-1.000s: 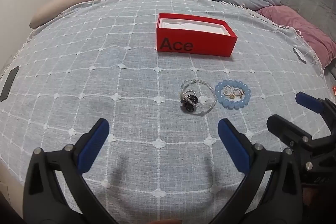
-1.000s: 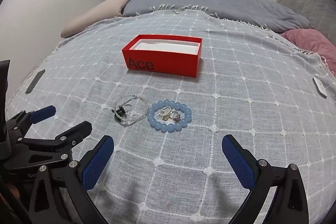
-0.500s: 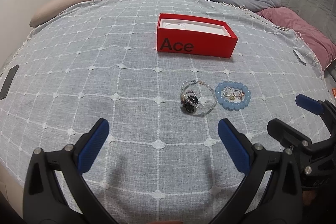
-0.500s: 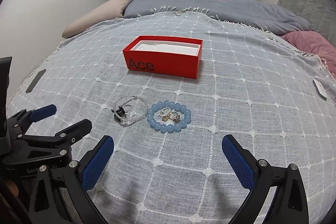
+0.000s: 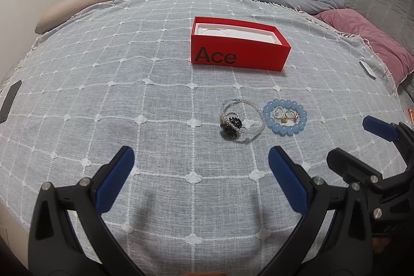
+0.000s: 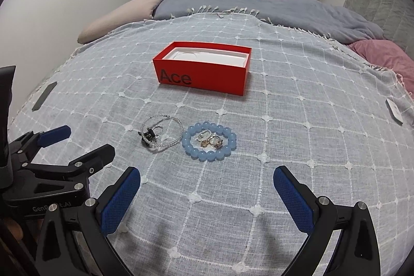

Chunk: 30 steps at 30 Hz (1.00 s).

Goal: Organize jewelry

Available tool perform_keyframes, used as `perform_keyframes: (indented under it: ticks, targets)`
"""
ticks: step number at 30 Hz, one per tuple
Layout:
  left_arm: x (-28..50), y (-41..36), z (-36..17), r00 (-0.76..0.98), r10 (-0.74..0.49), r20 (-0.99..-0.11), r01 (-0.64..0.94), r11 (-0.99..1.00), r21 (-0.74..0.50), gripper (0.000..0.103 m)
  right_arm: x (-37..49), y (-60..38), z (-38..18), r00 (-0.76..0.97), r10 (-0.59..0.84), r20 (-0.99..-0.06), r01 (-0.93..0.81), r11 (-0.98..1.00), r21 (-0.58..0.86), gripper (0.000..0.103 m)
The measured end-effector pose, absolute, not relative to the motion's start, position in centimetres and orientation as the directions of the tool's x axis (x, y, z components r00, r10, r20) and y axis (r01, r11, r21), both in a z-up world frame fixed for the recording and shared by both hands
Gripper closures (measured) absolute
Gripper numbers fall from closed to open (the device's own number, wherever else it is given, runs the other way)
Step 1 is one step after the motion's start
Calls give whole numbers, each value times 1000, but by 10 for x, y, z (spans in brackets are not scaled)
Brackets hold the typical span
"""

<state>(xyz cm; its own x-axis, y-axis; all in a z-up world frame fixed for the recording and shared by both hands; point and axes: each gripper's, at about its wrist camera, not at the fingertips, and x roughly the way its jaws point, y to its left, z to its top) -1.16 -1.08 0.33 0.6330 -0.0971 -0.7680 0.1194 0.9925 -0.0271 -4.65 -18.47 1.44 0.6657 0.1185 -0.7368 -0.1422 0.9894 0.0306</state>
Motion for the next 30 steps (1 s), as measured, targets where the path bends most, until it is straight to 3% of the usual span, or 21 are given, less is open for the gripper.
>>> perform_keyframes:
  ticks: [13,19,21,22,26,30]
  targets:
    - [-11,-13,3,632,-102,-768,123,992,-30,0,-49,-182,14,666,149,-731,-169,985,47,4]
    - [-7,-12,2,618,-128,-776,132,990,-58,7,-45,-187,14,662,166,-731,-164,984,74,8]
    - [-5,-9,1,611,-138,-780,128,989,-75,16,-39,-194,11,642,195,-742,-163,980,116,19]
    - [-3,-7,1,605,-143,-783,124,989,-85,20,-37,-197,9,630,203,-750,-162,978,129,29]
    - [9,3,-6,556,-214,-803,118,977,-179,47,-20,-217,-3,578,269,-770,-131,963,237,49]
    - [24,8,-12,503,-284,-816,115,958,-262,62,-8,-228,-3,566,312,-763,-118,947,299,53]
